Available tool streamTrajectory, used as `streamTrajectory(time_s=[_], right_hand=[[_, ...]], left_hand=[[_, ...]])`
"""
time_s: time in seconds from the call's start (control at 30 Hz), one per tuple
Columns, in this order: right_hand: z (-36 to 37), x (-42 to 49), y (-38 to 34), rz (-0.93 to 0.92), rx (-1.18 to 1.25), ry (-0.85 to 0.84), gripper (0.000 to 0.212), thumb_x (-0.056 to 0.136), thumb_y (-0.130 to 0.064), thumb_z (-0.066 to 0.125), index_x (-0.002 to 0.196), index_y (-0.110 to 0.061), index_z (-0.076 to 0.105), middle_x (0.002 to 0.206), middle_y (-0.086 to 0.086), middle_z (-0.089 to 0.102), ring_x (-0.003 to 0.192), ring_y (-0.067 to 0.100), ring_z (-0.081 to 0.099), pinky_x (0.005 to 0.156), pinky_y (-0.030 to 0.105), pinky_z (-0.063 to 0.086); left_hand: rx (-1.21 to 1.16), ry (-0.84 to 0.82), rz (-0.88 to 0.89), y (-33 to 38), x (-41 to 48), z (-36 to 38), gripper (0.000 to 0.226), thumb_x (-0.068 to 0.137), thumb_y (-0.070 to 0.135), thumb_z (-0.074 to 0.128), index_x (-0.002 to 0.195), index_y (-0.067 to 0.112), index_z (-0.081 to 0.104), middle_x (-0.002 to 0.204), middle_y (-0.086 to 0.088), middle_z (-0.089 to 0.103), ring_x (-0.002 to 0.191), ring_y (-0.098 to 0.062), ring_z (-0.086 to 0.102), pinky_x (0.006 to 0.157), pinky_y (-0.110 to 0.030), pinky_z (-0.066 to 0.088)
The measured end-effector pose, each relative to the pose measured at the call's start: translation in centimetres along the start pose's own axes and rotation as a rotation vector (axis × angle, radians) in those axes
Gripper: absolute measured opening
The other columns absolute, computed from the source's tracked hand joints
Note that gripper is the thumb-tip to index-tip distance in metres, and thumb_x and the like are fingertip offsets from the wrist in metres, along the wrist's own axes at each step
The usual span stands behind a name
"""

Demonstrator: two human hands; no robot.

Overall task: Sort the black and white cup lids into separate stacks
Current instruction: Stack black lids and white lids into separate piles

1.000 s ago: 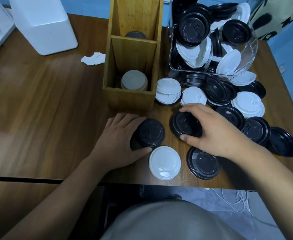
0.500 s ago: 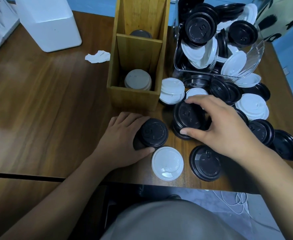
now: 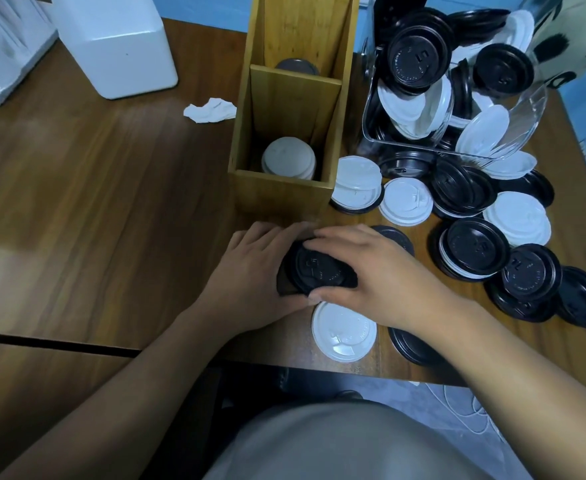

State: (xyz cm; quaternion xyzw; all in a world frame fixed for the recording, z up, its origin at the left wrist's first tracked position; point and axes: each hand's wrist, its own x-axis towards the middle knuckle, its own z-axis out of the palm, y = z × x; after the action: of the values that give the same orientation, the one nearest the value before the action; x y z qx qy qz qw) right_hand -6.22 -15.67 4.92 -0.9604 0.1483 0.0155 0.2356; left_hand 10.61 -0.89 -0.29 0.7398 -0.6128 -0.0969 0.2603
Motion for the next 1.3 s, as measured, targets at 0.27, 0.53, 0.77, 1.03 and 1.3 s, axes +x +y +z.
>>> streamTrajectory(time_s=[0.27,0.53,0.77,1.03,1.3], right_hand=[[0.6,0.3,0.4,0.002,0.025,-0.015,0.06,0.089,-0.043,0.074,0.143,-0.025,0.057,0.151,-0.002,0.051,0.137,0.02,0.046,0.115,0.036,0.037],[-0.3,0.1,0.5,0.044,0.006,0.039,0.068,0.081,-0.061,0.073,0.138,-0.028,0.058,0.138,-0.008,0.062,0.137,0.012,0.049,0.114,0.036,0.041],[-3.0,-4.6,5.2,0.277,0.005,0.208,0.071,0.076,-0.064,0.071,0.137,-0.029,0.058,0.138,-0.013,0.058,0.13,0.013,0.049,0.114,0.033,0.036],[-3.0,-4.7,5.6,0.257,-0.044,0.187,0.073,0.076,-0.058,0.075,0.139,-0.028,0.054,0.134,-0.01,0.059,0.126,0.016,0.052,0.109,0.032,0.04],[-2.9,-4.5,3.1,0.351,0.043,0.373,0.079,0.074,-0.061,0.073,0.143,-0.029,0.054,0.117,-0.015,0.048,0.111,0.006,0.055,0.1,0.026,0.044]], left_hand=[[-0.007,-0.002,0.018,-0.2,-0.1,0.0,0.091,0.072,0.075,0.067,0.145,0.024,0.05,0.132,0.01,0.061,0.127,-0.014,0.046,0.098,-0.028,0.031],[0.033,0.003,0.01,-0.2,0.1,0.3,0.082,0.076,0.077,0.066,0.14,0.026,0.057,0.14,0.011,0.057,0.13,-0.016,0.048,0.101,-0.036,0.037],[0.051,-0.005,-0.008,0.1,0.3,0.2,0.083,0.075,0.077,0.065,0.14,0.026,0.055,0.139,0.012,0.055,0.13,-0.015,0.046,0.105,-0.038,0.037],[0.061,-0.015,-0.019,0.4,1.1,0.4,0.083,0.074,0.079,0.063,0.138,0.028,0.056,0.137,0.013,0.055,0.129,-0.017,0.048,0.102,-0.042,0.042],[0.073,-0.017,-0.022,0.4,1.1,0.5,0.083,0.075,0.08,0.063,0.139,0.028,0.056,0.137,0.012,0.056,0.128,-0.017,0.048,0.102,-0.043,0.043]])
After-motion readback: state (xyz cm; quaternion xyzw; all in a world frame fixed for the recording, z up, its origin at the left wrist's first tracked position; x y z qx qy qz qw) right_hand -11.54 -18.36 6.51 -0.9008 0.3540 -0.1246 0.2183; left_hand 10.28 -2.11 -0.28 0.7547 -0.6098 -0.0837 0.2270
